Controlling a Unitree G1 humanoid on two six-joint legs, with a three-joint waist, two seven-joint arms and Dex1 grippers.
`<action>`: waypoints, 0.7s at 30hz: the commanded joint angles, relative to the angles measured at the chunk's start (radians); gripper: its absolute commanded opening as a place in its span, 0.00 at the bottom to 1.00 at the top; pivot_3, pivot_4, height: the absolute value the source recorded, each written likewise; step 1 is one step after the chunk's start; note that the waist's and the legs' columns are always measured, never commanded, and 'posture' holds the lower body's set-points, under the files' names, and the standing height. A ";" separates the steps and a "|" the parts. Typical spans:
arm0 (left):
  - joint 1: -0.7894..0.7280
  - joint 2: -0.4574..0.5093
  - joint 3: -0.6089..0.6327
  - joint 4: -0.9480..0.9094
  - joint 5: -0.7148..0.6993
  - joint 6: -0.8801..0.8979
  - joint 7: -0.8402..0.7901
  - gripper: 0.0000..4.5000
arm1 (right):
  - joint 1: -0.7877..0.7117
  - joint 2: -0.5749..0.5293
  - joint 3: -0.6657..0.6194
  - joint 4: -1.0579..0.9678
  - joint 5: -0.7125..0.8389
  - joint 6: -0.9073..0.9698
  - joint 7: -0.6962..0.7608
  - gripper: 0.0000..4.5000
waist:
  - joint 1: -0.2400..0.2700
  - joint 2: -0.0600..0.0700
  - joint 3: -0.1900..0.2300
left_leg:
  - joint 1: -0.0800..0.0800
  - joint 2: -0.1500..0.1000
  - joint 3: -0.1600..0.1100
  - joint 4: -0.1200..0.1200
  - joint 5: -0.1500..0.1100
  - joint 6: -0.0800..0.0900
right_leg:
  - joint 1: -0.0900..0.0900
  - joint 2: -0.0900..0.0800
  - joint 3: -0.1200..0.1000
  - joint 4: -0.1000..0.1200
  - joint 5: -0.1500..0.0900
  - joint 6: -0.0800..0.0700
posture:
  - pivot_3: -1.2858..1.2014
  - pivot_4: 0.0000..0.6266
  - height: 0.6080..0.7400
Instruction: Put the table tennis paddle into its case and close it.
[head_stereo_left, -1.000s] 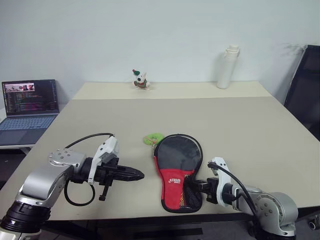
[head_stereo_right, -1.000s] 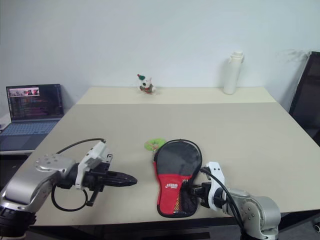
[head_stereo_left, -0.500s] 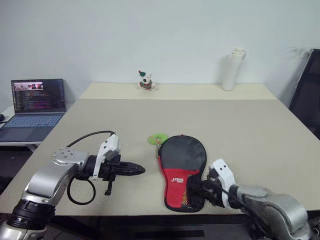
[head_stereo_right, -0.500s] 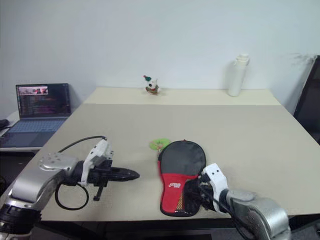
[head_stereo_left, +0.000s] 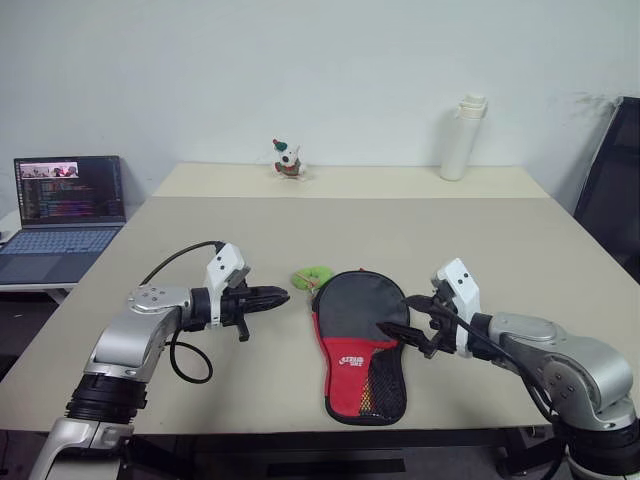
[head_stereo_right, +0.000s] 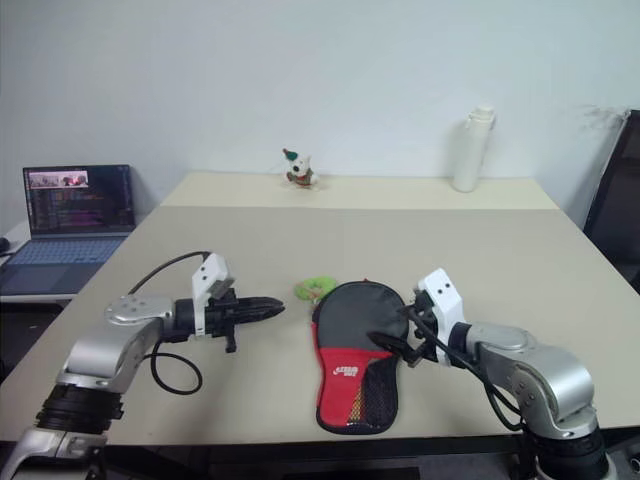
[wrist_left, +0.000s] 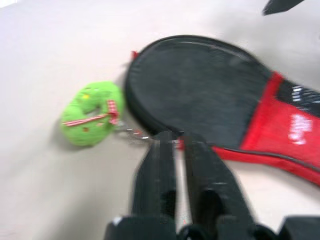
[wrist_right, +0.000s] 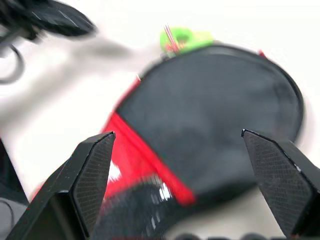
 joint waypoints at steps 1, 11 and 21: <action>-0.050 -0.020 0.016 0.042 0.027 -0.032 0.044 0.35 | -0.019 0.004 0.005 0.004 0.012 -0.035 0.005 1.00 | 0.001 0.000 0.000 | -0.001 0.000 0.000 0.000 0.000 0.000 | 0.000 0.000 0.000 0.000 0.000 0.000 | 0.52 0.24 1.00; -0.283 -0.171 -0.032 0.425 0.173 -0.141 0.193 0.99 | -0.069 0.132 0.175 0.155 -0.110 -0.167 -0.062 1.00 | 0.002 0.000 0.000 | -0.001 -0.002 0.000 0.003 0.000 0.000 | 0.000 -0.001 0.000 0.003 0.000 0.000 | 0.52 0.24 1.00; -0.538 -0.326 -0.053 0.942 0.276 -0.252 0.245 0.99 | -0.063 0.198 0.223 0.193 -0.169 -0.221 -0.092 1.00 | -0.003 0.000 0.000 | -0.004 -0.002 0.001 0.004 0.000 0.000 | -0.002 -0.001 -0.002 0.002 0.001 -0.002 | 0.52 0.24 1.00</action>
